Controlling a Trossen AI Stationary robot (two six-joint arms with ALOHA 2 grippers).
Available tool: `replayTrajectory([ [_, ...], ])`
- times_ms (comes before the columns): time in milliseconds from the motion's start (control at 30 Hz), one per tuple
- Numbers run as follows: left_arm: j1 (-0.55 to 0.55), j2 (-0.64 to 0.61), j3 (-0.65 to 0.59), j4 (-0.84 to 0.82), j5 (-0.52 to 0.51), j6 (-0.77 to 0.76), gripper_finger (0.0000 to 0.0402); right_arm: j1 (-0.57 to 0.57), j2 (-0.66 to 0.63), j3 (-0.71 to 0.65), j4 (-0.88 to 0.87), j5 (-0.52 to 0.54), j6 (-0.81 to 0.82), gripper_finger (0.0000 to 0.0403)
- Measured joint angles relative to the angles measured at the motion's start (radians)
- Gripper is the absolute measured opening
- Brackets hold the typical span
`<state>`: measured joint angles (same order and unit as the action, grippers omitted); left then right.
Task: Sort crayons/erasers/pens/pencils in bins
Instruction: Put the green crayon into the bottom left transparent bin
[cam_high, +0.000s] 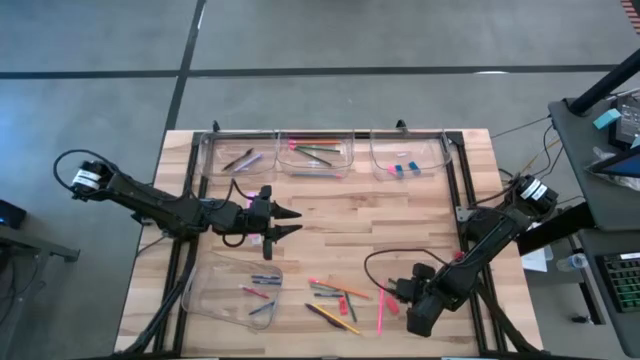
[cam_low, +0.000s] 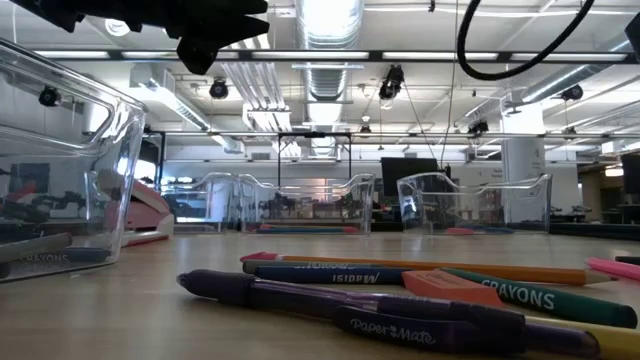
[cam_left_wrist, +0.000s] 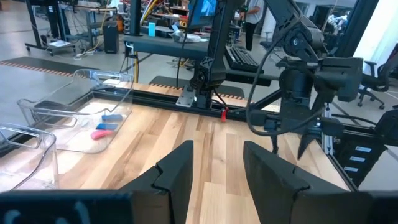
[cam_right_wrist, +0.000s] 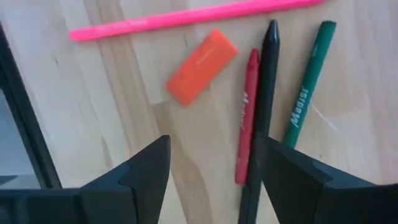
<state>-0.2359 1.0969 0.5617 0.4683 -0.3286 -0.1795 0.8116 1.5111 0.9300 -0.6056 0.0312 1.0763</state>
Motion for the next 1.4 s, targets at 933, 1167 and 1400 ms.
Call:
replayTrajectory([
  [933, -0.01, 0.0, -0.006, -0.001, 0.005, -0.028, 0.0127, -0.001, 0.062, -0.003, -0.053, 0.057, -0.022, 0.0208],
  [1167, -0.014, 0.0, -0.006, -0.003, 0.005, -0.035, 0.0127, -0.003, -0.005, -0.003, -0.066, 0.196, -0.021, 0.0208],
  [1400, -0.018, 0.0, -0.006, -0.008, 0.007, -0.051, 0.0127, -0.043, 0.014, -0.013, -0.096, 0.257, -0.025, 0.0208],
])
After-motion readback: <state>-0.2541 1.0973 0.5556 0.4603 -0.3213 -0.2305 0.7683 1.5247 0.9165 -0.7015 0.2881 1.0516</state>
